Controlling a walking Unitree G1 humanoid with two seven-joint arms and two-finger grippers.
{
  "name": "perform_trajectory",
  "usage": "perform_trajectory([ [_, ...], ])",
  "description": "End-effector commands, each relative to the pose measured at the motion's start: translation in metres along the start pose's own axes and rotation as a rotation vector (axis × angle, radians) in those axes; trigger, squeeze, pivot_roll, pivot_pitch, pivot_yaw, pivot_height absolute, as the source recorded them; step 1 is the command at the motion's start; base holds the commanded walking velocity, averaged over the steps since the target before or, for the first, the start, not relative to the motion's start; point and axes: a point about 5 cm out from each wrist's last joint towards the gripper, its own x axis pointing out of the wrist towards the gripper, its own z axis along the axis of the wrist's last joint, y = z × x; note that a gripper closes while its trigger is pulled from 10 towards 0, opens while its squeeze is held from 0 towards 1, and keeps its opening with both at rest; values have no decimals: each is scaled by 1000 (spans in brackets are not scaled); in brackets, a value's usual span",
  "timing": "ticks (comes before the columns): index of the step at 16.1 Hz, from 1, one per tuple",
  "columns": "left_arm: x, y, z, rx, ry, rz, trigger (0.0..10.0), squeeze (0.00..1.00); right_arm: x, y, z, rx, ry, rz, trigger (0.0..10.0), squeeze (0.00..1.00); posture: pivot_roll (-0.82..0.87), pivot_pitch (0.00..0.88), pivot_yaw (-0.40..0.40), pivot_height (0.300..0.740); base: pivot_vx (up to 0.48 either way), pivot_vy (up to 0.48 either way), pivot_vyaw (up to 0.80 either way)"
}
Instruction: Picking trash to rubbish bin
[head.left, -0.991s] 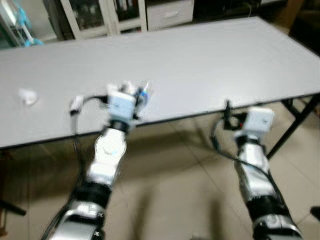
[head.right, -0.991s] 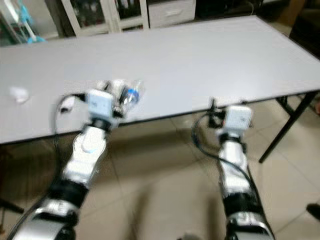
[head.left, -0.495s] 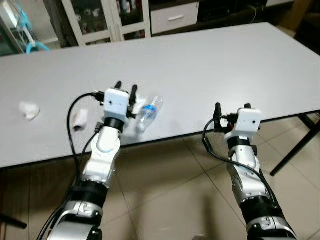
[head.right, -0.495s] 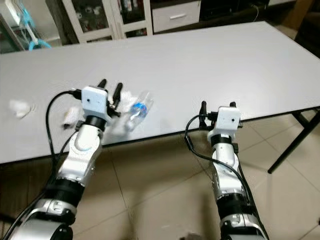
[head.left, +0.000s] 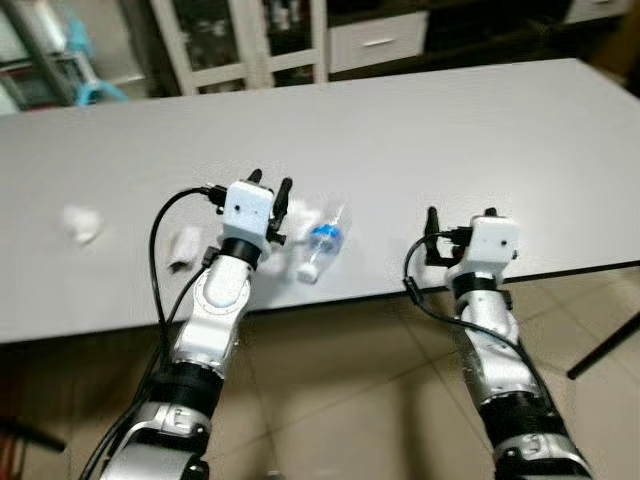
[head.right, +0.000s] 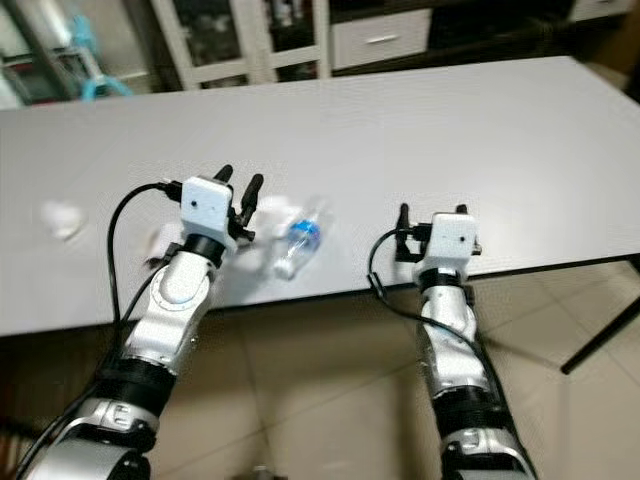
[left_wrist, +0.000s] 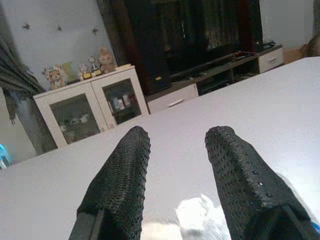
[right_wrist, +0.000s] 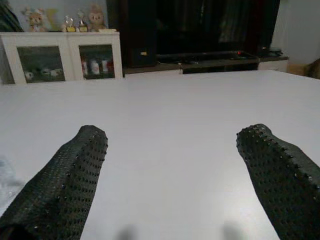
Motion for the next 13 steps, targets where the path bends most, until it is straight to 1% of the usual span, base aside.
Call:
perform_trajectory([
  [1,2,-4,-2,-8,18,-14,10000,0,2,-2,2,-7,4,5,10000,0,-65,57,31,740,0,0,0],
  [3,2,-9,-3,-35,30,-35,10000,0,3,-4,3,-14,5,4,10000,0,-61,59,22,740,0,0,0],
  [4,2,-10,-4,-83,42,-38,10000,0,3,-4,3,-14,7,6,10000,0,-59,60,18,740,0,0,0],
  [5,5,-10,-4,-171,72,-29,10000,0,4,-3,3,-16,10,12,10000,0,-59,60,18,740,0,0,0],
  [6,8,-9,-5,-238,101,-22,10000,0,4,-1,3,-17,12,19,10000,0,-59,60,18,740,0,0,0],
  [7,13,-6,-2,-264,102,-20,10000,0,4,0,3,-15,13,21,10000,0,-62,60,19,740,0,0,0],
  [8,17,-4,1,-276,91,-23,10000,169,4,0,3,-13,13,21,10000,0,-63,59,20,740,0,0,0],
  [9,20,-3,4,-268,79,-27,10000,886,4,0,3,-12,12,21,10000,0,-63,59,20,740,0,0,0],
  [10,23,-2,8,-272,71,-37,10000,1000,4,0,3,-12,12,21,10000,0,-64,59,20,740,0,0,0],
  [12,28,-3,15,-277,62,-73,10000,1000,4,-1,3,-11,15,20,10000,0,-65,60,20,740,0,0,0],
  [13,29,-4,15,-257,69,-97,10000,1000,4,-1,3,-11,16,21,10000,0,-65,60,20,740,0,0,0],
])
